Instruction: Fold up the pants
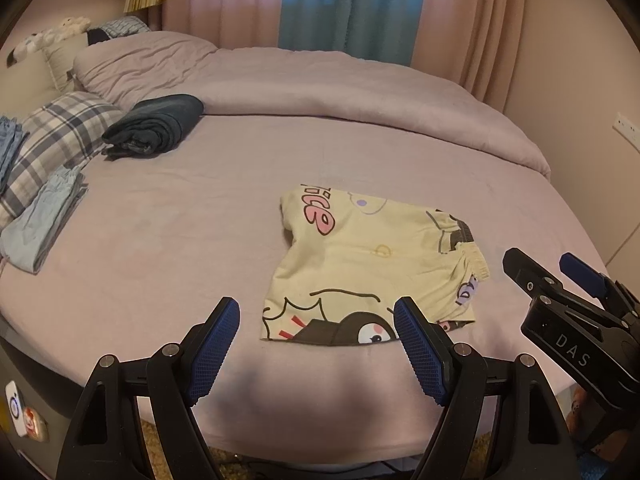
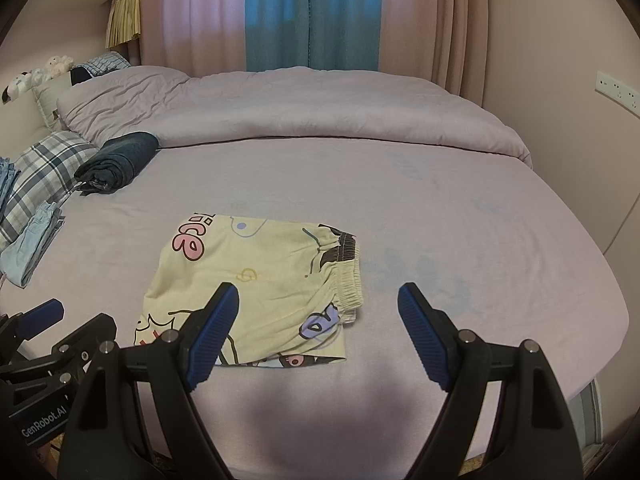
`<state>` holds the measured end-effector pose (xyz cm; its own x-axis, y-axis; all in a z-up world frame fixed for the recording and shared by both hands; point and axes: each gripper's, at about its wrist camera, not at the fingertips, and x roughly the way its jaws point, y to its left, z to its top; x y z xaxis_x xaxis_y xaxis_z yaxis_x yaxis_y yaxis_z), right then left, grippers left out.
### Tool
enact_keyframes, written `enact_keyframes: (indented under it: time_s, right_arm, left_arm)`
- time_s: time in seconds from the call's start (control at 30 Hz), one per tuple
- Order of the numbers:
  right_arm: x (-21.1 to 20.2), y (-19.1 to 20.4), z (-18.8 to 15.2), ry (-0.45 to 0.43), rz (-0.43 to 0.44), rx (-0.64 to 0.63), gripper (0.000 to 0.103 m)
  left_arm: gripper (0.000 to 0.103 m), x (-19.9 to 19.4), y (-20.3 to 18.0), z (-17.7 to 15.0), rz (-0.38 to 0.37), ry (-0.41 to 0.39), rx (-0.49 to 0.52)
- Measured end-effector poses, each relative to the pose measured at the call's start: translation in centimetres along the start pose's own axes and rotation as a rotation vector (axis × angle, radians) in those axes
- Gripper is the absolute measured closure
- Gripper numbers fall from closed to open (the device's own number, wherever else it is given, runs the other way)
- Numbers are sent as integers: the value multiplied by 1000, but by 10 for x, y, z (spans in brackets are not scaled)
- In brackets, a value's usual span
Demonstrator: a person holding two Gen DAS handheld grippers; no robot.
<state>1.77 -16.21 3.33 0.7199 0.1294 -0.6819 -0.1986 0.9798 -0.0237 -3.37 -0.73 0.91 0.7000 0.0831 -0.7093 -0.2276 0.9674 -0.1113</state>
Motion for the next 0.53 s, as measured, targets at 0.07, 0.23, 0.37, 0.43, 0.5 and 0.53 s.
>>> enact_keyframes:
  time_s: [0.07, 0.23, 0.37, 0.43, 0.5, 0.53]
  right_arm:
    - [0, 0, 0, 2, 0, 0, 20]
    - [1, 0, 0, 5, -7, -4, 20]
    - [2, -1, 0, 7, -7, -4, 20]
    - [2, 0, 0, 8, -7, -4, 20]
    - [2, -1, -1, 8, -7, -4, 20]
    - [2, -1, -1, 9, -8, -4, 20]
  left_arm:
    - [24, 0, 0, 0, -3, -1, -3]
    - [24, 1, -1, 0, -7, 1, 0]
    - [24, 1, -1, 0, -8, 2, -1]
    - [24, 1, 0, 0, -9, 1, -1]
    - [24, 1, 0, 0, -15, -1, 1]
    - [24, 1, -1, 0, -16, 0, 1]
